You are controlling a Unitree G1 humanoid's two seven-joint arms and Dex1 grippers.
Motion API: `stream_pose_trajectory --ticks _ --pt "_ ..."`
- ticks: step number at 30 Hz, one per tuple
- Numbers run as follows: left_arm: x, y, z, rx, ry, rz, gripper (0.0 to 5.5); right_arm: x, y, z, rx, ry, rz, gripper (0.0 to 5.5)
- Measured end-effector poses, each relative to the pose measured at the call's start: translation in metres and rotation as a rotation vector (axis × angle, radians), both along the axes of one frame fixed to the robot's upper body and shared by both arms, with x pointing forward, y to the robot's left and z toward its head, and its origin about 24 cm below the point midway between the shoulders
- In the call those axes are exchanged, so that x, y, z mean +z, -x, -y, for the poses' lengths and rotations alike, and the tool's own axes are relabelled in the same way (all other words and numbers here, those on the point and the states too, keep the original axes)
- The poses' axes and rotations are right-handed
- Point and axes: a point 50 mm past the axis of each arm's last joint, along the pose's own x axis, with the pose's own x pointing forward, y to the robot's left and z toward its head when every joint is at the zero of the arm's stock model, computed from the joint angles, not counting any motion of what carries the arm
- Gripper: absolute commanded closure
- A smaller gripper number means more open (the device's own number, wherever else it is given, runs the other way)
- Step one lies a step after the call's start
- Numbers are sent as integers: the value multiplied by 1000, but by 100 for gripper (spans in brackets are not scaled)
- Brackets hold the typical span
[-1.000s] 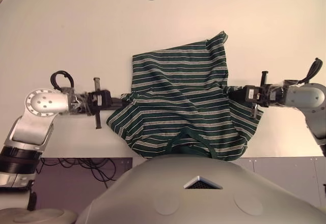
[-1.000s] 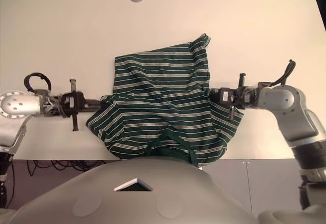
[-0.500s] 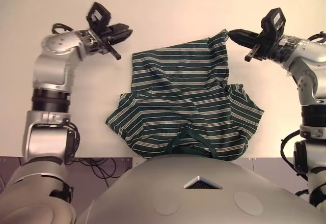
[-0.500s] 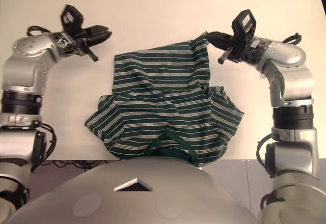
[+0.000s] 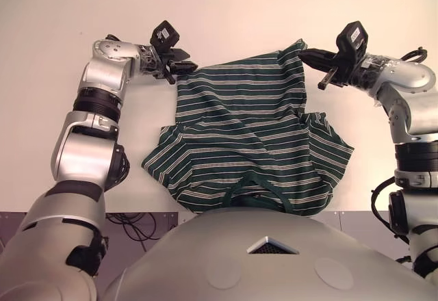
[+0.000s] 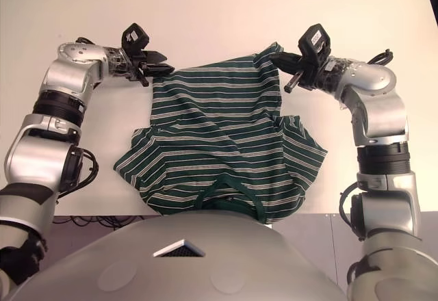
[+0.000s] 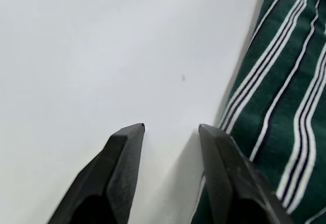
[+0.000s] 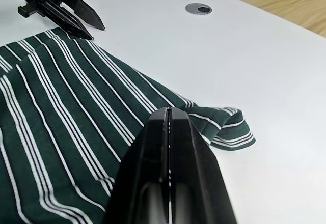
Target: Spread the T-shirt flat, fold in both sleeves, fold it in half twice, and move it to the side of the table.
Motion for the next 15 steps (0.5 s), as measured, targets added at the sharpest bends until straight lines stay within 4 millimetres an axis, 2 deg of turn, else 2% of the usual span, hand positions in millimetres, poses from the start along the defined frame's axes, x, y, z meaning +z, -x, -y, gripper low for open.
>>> stream_pose_trajectory --ticks 3,10,14,15 --pt "0 5 1 -64 38 -46 359 -6 -1 -5 6 -6 -11 550" --pt "1 15 3 -73 183 -194 359 -12 -3 2 -19 24 -17 550" --pt "0 19 4 -85 201 -218 359 -13 -4 3 -21 38 -17 550" --pt "0 20 5 -102 180 -202 376 -13 -4 3 -22 41 -16 550"
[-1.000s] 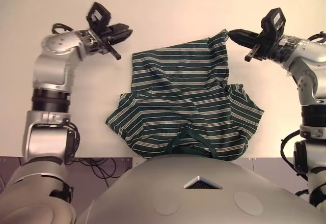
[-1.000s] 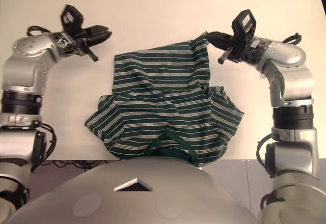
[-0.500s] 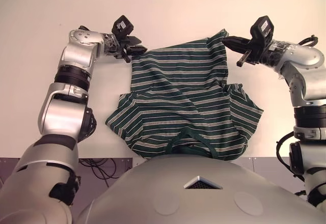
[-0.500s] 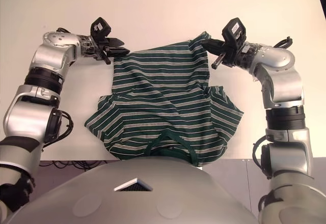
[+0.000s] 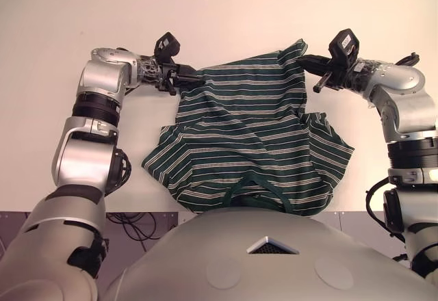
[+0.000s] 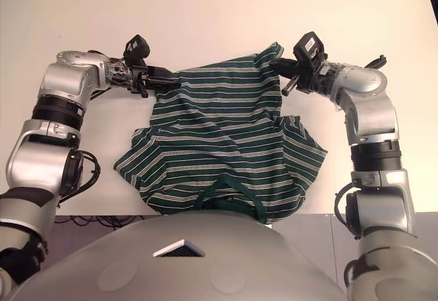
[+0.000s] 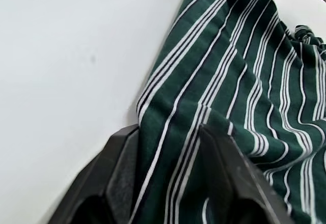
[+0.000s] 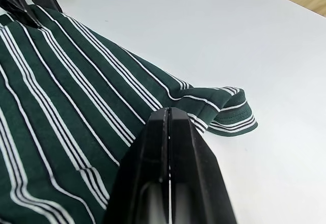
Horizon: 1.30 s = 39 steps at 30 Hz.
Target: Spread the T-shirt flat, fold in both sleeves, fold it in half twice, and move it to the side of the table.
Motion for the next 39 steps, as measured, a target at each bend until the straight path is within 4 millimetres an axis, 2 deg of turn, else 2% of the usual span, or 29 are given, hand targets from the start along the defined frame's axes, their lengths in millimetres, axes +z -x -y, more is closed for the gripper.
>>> stream_pose_trajectory --ticks 6,11,17,19,21,23,25,28,32,35,39 --pt "-2 -2 1 -25 -65 70 468 -1 0 0 12 41 23 550" --pt "-6 -10 1 81 -51 133 549 -5 0 1 8 51 17 550" --pt "4 -12 1 53 12 165 549 -6 0 2 10 64 26 550" --pt "12 -13 1 32 40 200 549 -5 -1 3 8 63 29 550" --pt "30 -11 4 -37 124 278 549 -5 0 3 8 62 31 550" --pt "42 4 5 -166 176 336 549 -6 0 3 10 61 34 550" --pt "43 28 6 -312 183 357 549 -8 2 4 5 61 27 550" --pt "37 59 15 -456 154 365 549 -7 2 5 4 58 29 550" --pt "16 96 27 -623 69 334 549 -7 3 7 -3 56 30 550" --pt "1 101 28 -627 -23 334 549 -6 2 7 -4 54 33 550" --pt "-4 96 31 -609 -82 414 482 -4 3 8 4 29 34 550"
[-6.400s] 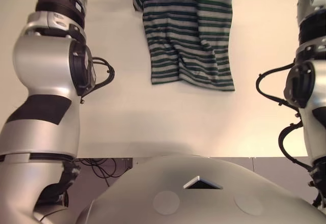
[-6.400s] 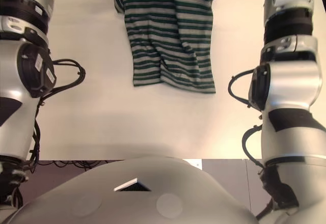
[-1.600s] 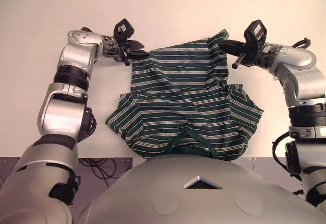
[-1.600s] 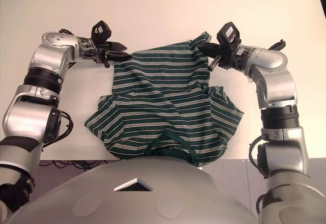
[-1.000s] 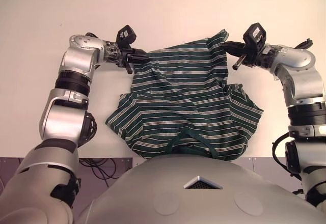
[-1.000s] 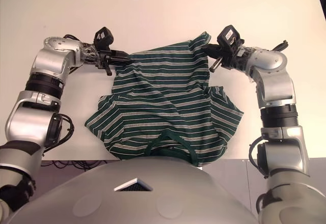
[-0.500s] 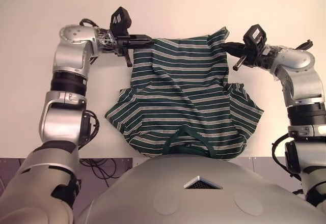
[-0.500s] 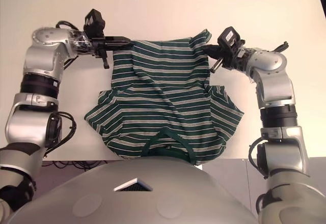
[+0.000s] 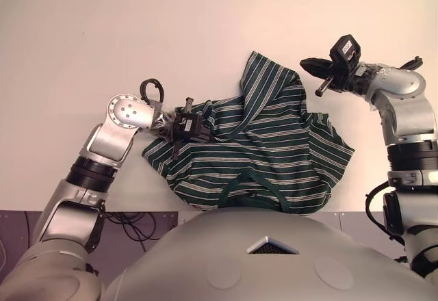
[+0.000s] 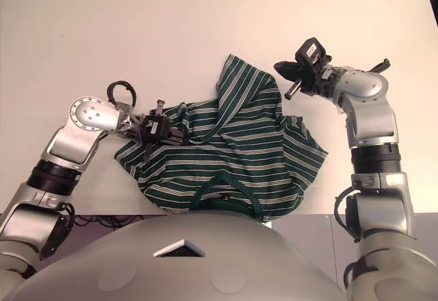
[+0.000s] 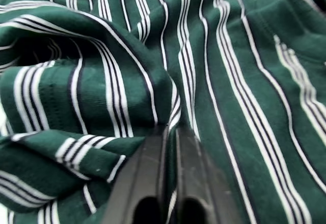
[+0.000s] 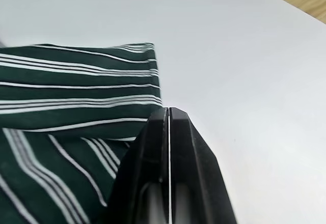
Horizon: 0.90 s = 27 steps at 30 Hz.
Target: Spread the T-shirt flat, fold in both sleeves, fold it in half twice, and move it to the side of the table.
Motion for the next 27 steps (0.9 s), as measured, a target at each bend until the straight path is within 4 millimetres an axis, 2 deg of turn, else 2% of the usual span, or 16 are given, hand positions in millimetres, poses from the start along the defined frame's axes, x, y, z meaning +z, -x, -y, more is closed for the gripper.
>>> stream_pose_trajectory --ticks 2,5,7,8,11,13,15,18,21,23,27 --pt "-1 -1 0 1 -2 18 450 7 0 -2 7 -39 18 550" --pt "0 -2 0 13 -1 29 450 14 0 -11 44 -84 39 550" --pt "1 0 -4 19 12 14 450 8 1 -30 77 -109 23 550" --pt "4 1 -11 24 7 2 450 4 0 -46 110 -128 15 550" --pt "9 0 -21 48 4 17 450 7 -9 -73 162 -126 38 550" --pt "20 -4 -23 74 41 73 430 9 -22 -89 193 -115 37 513" --pt "28 -9 -22 91 66 129 400 3 -28 -101 212 -113 11 479" --pt "31 -9 -19 90 71 182 393 -12 -39 -110 208 -72 -37 424" --pt "38 -4 -15 52 102 204 393 -19 -52 -120 212 2 -58 419" --pt "42 6 -14 -1 123 184 393 -32 -55 -112 198 81 -98 419" --pt "30 26 -7 -77 116 95 451 -32 -60 -107 205 105 -74 414"
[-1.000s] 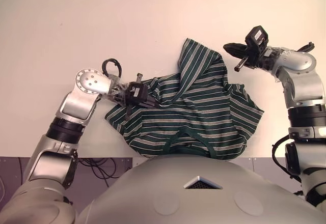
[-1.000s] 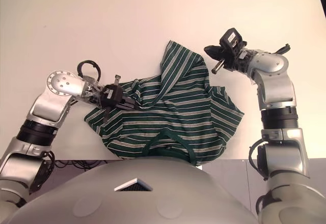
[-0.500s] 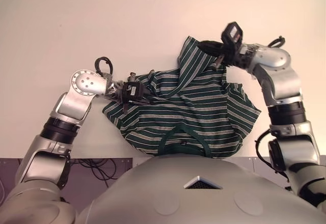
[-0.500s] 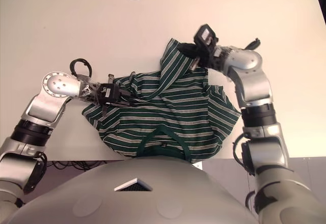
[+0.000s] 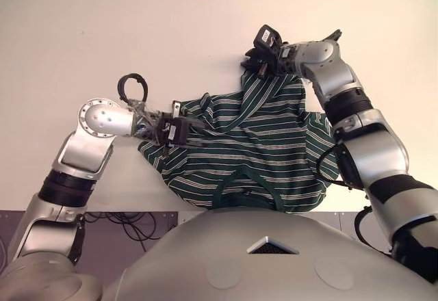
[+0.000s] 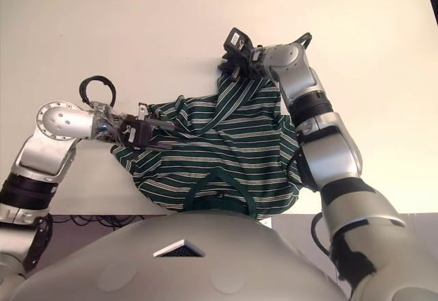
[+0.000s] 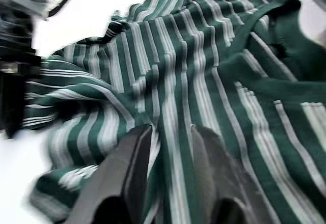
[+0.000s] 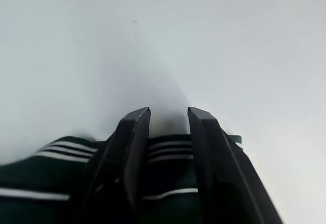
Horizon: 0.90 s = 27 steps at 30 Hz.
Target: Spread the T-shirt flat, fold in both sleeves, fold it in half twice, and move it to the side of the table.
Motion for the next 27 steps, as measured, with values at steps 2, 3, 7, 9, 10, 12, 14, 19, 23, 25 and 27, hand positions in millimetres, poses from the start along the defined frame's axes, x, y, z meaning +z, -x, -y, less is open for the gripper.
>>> stream_pose_trajectory --ticks 2,3,7,9,10,12,14,19,23,25,27 --pt "-12 7 6 -38 -47 -19 481 0 0 1 4 -6 3 434" --pt "-24 15 10 -61 -82 -47 500 -1 1 2 6 -15 8 448" --pt "-34 20 20 -92 -64 -74 550 9 2 1 19 -97 71 515" --pt "-36 18 23 -103 -61 -73 550 19 2 -2 45 -143 112 547" --pt "-37 18 24 -107 -62 -74 550 23 4 -4 67 -157 124 547" --pt "-40 19 24 -113 -61 -78 550 22 11 -5 118 -173 116 547" --pt "-41 19 24 -112 -58 -79 550 15 20 0 165 -140 82 547" --pt "-42 19 24 -114 -47 -85 550 -6 30 18 169 -32 3 547" --pt "-43 19 24 -111 -45 -92 550 -8 28 17 179 -2 15 547" --pt "-43 20 23 -109 -46 -93 550 -9 27 17 180 8 24 547" --pt "-44 20 23 -106 -47 -95 550 -11 25 16 177 23 25 547"
